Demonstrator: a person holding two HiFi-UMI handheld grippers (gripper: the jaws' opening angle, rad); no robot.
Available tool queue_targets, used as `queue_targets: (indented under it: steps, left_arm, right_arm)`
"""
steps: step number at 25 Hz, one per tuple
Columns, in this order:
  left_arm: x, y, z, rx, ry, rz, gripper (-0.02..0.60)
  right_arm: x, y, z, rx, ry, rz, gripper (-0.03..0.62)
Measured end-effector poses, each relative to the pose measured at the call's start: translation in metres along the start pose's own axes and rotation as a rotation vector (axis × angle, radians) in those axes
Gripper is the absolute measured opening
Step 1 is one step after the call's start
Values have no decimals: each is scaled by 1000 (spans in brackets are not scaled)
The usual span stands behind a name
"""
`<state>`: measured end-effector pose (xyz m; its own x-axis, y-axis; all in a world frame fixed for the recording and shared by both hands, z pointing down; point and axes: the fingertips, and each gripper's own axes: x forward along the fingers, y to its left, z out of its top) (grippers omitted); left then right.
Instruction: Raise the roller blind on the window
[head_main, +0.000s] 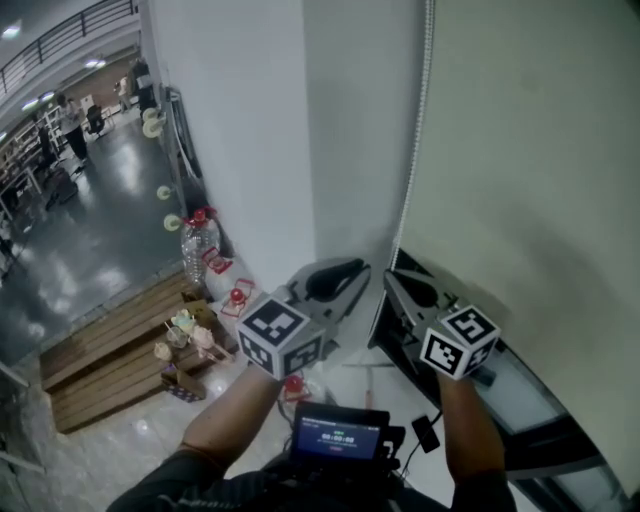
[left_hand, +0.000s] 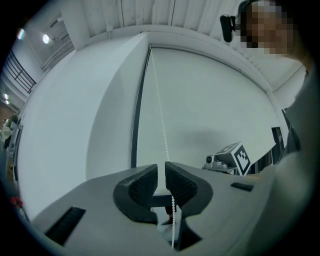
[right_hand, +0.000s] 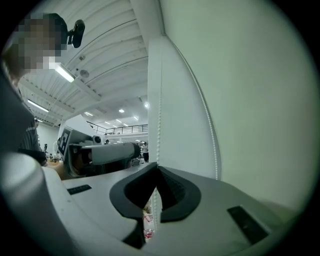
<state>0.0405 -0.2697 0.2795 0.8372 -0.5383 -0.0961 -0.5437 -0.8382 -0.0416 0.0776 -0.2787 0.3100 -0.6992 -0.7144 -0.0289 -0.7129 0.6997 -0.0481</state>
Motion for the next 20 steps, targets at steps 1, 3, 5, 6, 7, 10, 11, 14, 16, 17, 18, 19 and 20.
queue_targets:
  steps: [1, 3, 5, 6, 7, 10, 11, 14, 16, 17, 18, 19, 20]
  left_arm:
    - [4, -2, 4, 5, -2, -10, 43]
    - [13, -2, 11, 16, -6, -24, 44]
    - [21, 0, 21, 26, -23, -39, 44]
    - [25, 1, 26, 29, -31, -49, 44]
    - [29, 2, 30, 30, -33, -59, 44]
    - [38, 3, 32, 42, -11, -83, 44]
    - [39, 2, 32, 46, -3, -91, 44]
    - [39, 2, 33, 25, -13, -102, 44]
    - [39, 2, 36, 0, -31, -103, 44]
    - [41, 2, 37, -1, -33, -104, 44]
    - [43, 1, 36, 3, -28, -110, 44]
    - [46, 0, 35, 10, -20, -119, 44]
    - [48, -2, 33, 15, -13, -129, 44]
  right_arm:
    - [1, 1, 0, -1, 2, 2, 15]
    - [4, 3, 0, 2, 0, 13, 15]
    - [8, 7, -2, 3, 2, 21, 15]
    - [9, 8, -2, 3, 5, 23, 15]
    - [11, 9, -3, 3, 8, 25, 15]
    - [14, 9, -5, 5, 10, 31, 15]
    - [13, 9, -5, 11, 11, 31, 15]
    - [13, 6, -5, 17, 13, 33, 15]
    - [13, 5, -4, 23, 13, 35, 15]
    - [13, 6, -4, 27, 12, 41, 15]
    - [14, 6, -4, 27, 11, 49, 15]
    - [15, 7, -4, 26, 11, 55, 15]
    - [17, 9, -4, 25, 12, 58, 15]
